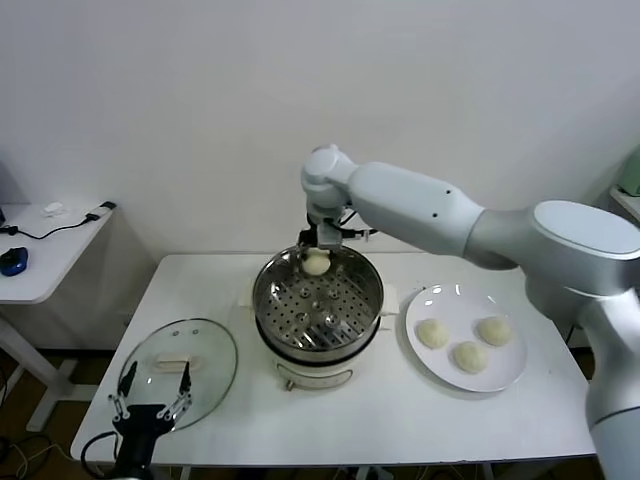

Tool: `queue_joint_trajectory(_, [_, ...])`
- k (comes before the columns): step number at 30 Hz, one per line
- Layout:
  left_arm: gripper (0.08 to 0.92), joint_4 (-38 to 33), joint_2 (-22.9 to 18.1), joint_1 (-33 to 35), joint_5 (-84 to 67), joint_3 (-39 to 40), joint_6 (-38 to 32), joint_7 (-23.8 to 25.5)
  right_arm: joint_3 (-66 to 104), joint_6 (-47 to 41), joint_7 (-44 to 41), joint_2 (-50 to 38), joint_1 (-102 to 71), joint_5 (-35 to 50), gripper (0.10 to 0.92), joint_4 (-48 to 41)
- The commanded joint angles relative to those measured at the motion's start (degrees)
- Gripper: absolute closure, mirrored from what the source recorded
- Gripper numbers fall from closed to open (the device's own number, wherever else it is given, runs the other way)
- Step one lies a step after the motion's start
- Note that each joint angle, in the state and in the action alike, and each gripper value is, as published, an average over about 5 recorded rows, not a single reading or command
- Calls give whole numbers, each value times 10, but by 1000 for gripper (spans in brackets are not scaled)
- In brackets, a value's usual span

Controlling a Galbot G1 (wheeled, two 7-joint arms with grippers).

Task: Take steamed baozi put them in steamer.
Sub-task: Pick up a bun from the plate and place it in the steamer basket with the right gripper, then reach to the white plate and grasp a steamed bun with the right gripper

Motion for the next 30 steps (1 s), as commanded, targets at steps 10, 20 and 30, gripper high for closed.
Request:
queue_joint_trajectory(10, [177, 4, -1, 7, -6, -2, -2, -1, 4, 12, 6, 26, -51, -39, 434, -46])
queue_joint_trajectory(20, [177, 7, 0, 10, -7, -1, -6, -6, 8, 0, 3, 15, -42, -9, 231, -34])
queue_joint_trajectory(30, [177, 6, 0, 21, -9, 2, -12, -5, 26, -8, 12, -63, 17, 72, 203, 45])
